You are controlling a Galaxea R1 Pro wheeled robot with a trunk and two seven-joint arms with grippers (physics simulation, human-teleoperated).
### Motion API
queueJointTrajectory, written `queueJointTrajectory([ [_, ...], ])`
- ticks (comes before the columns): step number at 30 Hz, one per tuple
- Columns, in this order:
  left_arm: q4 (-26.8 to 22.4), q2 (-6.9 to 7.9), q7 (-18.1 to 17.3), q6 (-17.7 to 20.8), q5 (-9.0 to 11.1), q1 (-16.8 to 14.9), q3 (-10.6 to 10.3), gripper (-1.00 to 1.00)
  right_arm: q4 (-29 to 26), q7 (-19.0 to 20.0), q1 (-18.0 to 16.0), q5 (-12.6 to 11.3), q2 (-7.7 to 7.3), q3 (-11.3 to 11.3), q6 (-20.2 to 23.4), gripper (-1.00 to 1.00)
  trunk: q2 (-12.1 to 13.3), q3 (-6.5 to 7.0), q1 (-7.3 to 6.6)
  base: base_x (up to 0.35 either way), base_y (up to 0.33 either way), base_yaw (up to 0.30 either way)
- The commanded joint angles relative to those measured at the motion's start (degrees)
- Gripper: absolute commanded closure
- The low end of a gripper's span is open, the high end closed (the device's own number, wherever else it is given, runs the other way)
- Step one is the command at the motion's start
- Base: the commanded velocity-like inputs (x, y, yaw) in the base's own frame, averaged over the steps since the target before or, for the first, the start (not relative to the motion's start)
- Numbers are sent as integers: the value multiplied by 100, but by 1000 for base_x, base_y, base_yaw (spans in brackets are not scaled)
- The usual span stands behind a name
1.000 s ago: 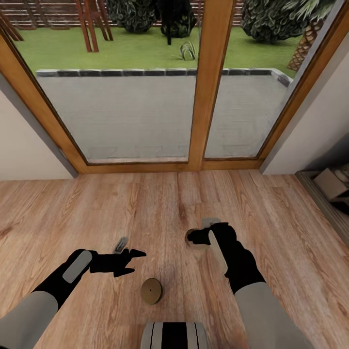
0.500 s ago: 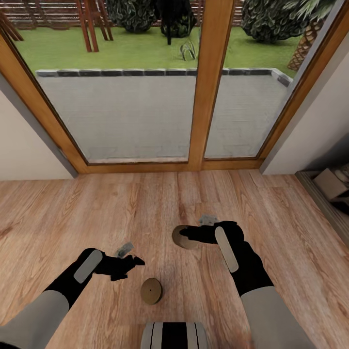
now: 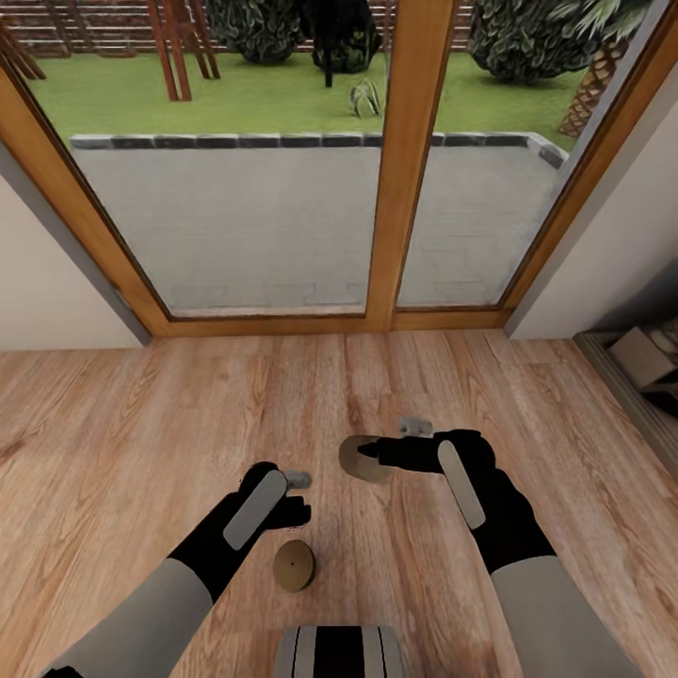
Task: Place each of the two pumpkins and all three candles from the living room inside a cabinet in the living room (use any cabinet), then make sure every cabinet is closed, and position the cauldron so it is next to a table in the living room.
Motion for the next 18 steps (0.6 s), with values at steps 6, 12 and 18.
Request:
queueJointTrajectory([
  [6, -155, -54, 67, -37, -19, -1, -706, -100, -31, 10, 3, -11, -79, 13, -30, 100, 0, 0, 0, 0, 0, 0],
  [12, -156, -226, 76, -149, -527, 6, -1315, -100, -44, 7, 12, -7, -98, 12, -47, 100, 0, 0, 0, 0, 0, 0],
  [18, -169, -193, 62, -299, -596, 14, -1404, -100, -38, 7, 12, -7, -92, 17, -55, 100, 0, 0, 0, 0, 0, 0],
])
